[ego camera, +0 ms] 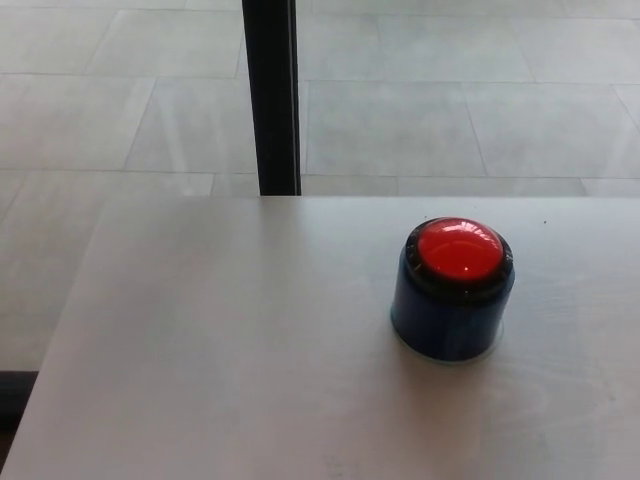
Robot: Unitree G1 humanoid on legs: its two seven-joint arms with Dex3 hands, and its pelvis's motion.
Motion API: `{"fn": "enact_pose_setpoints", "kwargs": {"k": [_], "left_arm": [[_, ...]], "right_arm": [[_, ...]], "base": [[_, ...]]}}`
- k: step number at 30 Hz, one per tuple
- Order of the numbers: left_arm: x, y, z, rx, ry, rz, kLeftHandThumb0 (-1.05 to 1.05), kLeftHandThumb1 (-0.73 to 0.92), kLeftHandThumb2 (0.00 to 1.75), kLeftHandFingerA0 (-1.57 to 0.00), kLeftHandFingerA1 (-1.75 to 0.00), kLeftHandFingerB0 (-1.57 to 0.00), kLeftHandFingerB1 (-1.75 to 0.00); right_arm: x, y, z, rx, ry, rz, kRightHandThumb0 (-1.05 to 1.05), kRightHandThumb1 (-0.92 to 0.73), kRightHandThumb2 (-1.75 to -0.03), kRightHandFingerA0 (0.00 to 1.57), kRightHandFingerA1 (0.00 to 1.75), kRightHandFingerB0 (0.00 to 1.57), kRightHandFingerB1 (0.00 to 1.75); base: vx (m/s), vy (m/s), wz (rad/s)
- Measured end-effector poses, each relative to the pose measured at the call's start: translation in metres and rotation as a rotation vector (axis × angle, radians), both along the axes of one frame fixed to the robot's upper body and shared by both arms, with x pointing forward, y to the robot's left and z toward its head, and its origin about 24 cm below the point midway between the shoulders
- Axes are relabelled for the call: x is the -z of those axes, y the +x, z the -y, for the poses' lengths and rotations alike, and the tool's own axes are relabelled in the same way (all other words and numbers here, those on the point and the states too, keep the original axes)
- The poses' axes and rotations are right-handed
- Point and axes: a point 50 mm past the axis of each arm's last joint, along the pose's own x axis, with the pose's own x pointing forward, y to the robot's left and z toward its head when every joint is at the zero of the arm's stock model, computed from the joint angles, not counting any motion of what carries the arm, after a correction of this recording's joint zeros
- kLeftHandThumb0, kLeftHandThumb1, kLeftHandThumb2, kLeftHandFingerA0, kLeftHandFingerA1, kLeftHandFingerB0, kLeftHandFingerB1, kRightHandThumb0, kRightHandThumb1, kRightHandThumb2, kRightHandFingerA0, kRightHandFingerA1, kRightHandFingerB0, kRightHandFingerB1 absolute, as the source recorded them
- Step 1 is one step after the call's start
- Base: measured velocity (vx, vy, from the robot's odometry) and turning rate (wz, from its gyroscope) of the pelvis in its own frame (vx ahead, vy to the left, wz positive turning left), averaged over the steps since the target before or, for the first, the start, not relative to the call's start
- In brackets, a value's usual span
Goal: The robot uses its right hand to press the red button kept in the middle of the desk
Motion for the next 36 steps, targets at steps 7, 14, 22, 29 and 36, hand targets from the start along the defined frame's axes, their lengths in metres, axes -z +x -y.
{"fn": "enact_pose_setpoints", "kwargs": {"k": [7, 14, 22, 29, 36], "left_arm": [[0.0, 0.001, 0.0, 0.009, 0.003, -0.002, -0.75, 0.92, 1.28, -0.45, -0.93, -0.29, -0.77], [0.0, 0.0, 0.001, 0.009, 0.002, -0.004, -0.71, 0.92, 1.17, -0.4, -1.22, -0.29, -0.94], [0.001, 0.0, 0.001, 0.006, 0.0, -0.004, -0.73, 0.92, 1.25, -0.49, -0.97, -0.32, -0.8], [0.001, 0.0, 0.001, 0.006, -0.003, -0.003, -0.72, 0.92, 1.16, -0.41, -1.25, -0.29, -0.98], [0.001, 0.001, 0.002, 0.012, -0.002, -0.01, -0.73, 0.92, 1.22, -0.53, -0.99, -0.33, -0.8]], "right_arm": [[0.018, 0.018, -0.062, -0.186, -0.014, -0.063, -0.15, -0.45, -1.34, 1.0, 1.75, 0.82, 1.57], [0.045, 0.027, -0.104, -0.318, -0.073, -0.175, -0.15, -0.59, -1.15, 0.91, 1.75, 0.74, 1.56], [0.105, 0.028, -0.125, -0.396, -0.192, -0.396, -0.19, -0.42, -1.37, 0.94, 1.75, 0.72, 1.66], [0.115, 0.028, -0.132, -0.434, -0.238, -0.433, -0.17, -0.45, -1.31, 0.93, 1.75, 0.78, 1.61], [0.12, 0.028, -0.138, -0.464, -0.268, -0.449, -0.19, -0.46, -1.31, 0.93, 1.75, 0.79, 1.63]], "base": [[0.0, 0.0, 0.0], [0.0, 0.0, 0.0], [0.0, 0.0, 0.0], [0.0, 0.0, 0.0], [0.0, 0.0, 0.0]]}}
